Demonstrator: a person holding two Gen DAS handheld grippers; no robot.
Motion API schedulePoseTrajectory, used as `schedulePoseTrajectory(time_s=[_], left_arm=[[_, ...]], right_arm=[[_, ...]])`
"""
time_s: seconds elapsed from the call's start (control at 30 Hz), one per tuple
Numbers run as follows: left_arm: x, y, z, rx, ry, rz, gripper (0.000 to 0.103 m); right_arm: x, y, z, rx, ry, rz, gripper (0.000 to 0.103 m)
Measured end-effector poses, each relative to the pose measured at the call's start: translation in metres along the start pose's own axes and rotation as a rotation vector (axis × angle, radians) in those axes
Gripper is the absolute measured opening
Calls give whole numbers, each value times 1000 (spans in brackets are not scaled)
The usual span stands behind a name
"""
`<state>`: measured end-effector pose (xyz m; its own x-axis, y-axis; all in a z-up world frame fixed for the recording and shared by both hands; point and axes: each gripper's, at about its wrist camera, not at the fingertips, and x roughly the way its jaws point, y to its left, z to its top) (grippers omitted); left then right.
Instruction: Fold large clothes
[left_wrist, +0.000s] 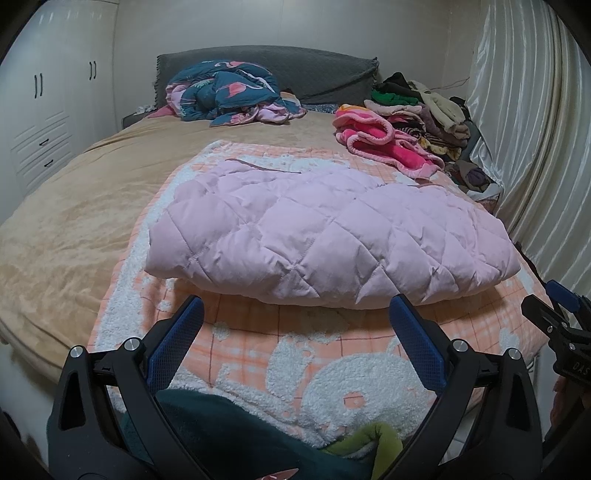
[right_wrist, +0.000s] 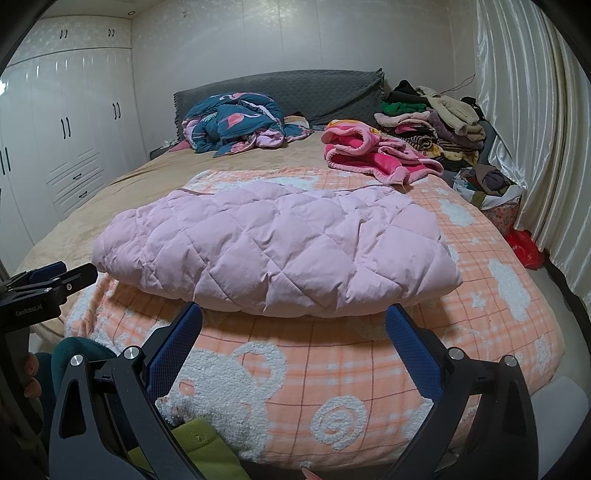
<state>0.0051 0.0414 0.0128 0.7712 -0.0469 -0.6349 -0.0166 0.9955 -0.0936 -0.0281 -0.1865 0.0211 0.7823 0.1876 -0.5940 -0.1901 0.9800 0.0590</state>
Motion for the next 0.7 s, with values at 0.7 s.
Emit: schedulePoseTrajectory(time_s=[0.7], left_arm=[[4, 4, -4, -6, 13, 8, 94]], right_arm=[[-1, 0, 0, -2, 0, -3, 99]])
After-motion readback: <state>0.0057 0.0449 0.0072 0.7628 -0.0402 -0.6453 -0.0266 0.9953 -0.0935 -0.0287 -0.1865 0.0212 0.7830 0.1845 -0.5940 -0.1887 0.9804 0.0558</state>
